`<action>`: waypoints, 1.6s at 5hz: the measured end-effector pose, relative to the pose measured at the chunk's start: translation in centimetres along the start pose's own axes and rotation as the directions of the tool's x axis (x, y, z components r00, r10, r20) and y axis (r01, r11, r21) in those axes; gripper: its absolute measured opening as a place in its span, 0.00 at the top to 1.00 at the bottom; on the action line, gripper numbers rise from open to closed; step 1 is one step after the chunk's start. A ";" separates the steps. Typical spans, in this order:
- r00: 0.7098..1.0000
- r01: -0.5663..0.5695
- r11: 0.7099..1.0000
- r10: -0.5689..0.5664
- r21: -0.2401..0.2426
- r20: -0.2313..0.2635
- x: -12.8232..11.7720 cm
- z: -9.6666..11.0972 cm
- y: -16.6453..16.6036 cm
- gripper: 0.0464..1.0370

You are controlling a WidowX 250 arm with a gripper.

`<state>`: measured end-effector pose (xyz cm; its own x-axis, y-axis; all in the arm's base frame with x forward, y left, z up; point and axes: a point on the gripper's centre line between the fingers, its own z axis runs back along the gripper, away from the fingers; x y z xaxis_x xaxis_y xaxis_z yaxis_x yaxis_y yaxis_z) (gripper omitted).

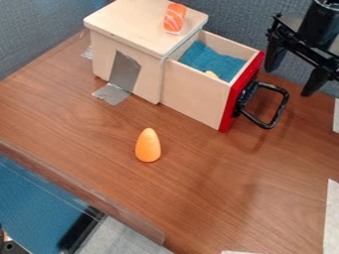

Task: Removed the object from the drawer

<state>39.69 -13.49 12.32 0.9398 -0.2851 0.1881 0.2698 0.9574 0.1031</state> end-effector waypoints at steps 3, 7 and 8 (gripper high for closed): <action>0.999 -0.038 0.999 0.038 0.007 -0.015 1.3 0.6 5.3 0.04; 0.969 -0.181 0.981 0.191 0.072 -0.156 0.0 -4.1 13.2 0.04; 0.963 -0.181 0.980 0.194 0.083 -0.189 -1.4 -6.3 13.1 0.04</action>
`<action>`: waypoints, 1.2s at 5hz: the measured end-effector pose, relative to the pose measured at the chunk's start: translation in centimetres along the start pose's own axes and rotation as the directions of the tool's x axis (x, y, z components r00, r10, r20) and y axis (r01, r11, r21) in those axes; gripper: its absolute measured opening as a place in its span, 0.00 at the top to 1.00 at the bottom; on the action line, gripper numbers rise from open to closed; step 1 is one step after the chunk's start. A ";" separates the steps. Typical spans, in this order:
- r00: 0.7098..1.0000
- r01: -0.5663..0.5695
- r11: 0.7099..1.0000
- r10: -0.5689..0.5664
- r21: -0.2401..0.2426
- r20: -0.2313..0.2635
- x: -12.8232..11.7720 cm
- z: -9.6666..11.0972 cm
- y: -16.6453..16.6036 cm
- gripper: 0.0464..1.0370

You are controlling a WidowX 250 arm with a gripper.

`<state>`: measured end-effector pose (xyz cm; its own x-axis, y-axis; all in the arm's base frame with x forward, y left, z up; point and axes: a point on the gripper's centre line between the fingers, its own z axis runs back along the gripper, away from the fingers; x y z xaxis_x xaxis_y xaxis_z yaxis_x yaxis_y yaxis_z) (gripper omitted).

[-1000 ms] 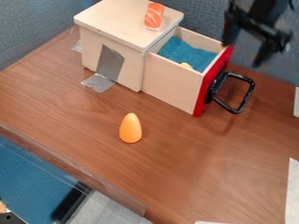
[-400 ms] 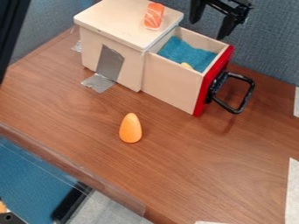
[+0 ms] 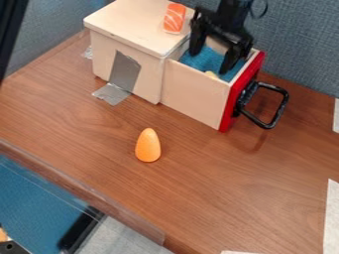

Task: Removed the object from the drawer

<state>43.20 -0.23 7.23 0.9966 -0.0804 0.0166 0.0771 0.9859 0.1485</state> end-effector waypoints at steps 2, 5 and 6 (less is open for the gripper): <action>0.999 0.033 0.999 -0.033 -0.021 -0.011 -2.2 -1.4 -0.6 0.04; 0.998 0.062 0.998 -0.062 -0.015 0.004 -2.7 -1.5 -0.1 0.58; 0.998 0.041 0.998 -0.039 -0.043 0.054 -1.8 0.5 0.4 0.80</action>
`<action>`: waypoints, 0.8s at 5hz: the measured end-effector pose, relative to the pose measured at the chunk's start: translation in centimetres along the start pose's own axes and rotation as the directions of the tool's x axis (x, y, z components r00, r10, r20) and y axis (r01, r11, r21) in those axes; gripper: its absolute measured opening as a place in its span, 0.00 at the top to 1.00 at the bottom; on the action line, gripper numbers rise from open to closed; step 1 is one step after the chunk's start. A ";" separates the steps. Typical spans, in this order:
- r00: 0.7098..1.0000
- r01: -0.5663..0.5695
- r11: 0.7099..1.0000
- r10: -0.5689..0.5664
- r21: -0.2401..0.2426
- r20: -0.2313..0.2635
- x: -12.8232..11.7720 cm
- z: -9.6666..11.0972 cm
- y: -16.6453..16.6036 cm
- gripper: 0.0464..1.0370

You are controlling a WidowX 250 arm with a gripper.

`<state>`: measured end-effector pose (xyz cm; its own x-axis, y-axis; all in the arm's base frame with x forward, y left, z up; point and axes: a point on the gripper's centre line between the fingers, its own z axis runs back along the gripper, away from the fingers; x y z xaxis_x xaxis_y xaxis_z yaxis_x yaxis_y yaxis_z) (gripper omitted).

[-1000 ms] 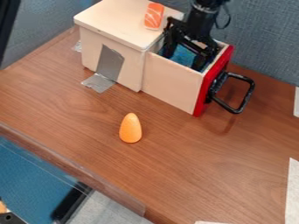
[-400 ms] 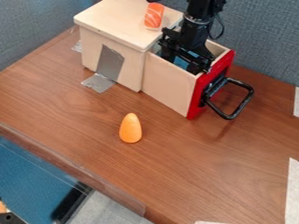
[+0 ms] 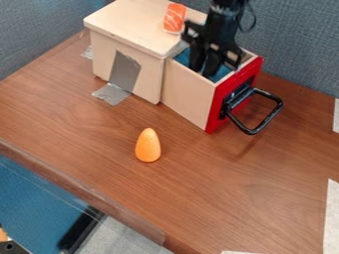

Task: Removed the object from the drawer

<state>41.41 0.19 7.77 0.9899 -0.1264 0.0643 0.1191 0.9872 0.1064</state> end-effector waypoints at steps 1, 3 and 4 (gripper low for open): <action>0.997 -0.007 0.999 0.010 -0.035 0.082 0.7 3.5 0.4 0.96; 0.991 0.032 0.997 -0.022 -0.074 0.129 0.1 5.9 0.7 0.98; 0.994 0.048 0.996 -0.041 -0.070 0.099 -0.6 4.8 0.6 0.85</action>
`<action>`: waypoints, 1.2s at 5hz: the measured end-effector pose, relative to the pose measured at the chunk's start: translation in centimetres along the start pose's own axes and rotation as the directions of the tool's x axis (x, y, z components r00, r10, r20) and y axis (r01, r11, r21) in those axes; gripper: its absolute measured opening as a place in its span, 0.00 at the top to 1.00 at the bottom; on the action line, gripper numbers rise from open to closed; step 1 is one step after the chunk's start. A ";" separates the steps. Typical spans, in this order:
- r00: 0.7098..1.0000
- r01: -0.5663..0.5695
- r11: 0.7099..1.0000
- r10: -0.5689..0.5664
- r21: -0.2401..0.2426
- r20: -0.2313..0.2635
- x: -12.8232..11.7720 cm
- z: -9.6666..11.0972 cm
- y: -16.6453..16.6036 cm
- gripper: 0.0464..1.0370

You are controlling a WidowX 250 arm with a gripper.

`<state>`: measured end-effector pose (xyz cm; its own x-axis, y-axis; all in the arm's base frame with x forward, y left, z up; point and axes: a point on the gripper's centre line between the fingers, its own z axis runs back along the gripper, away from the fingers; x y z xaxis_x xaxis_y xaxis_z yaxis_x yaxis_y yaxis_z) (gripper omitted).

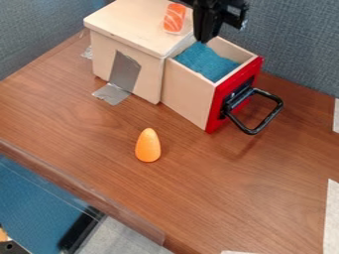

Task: Removed the object from the drawer

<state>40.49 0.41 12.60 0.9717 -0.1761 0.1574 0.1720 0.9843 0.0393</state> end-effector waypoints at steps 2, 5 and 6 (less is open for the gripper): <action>0.997 0.075 0.997 -0.075 -0.005 -0.004 -1.2 -0.1 -2.2 0.30; 0.995 -0.014 1.000 0.014 0.001 0.098 2.0 4.5 -1.5 0.04; 0.991 -0.097 0.995 0.094 0.024 0.093 3.5 4.0 1.3 0.04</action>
<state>43.48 0.98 17.19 0.9643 -0.0828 0.2515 0.0732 0.9962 0.0475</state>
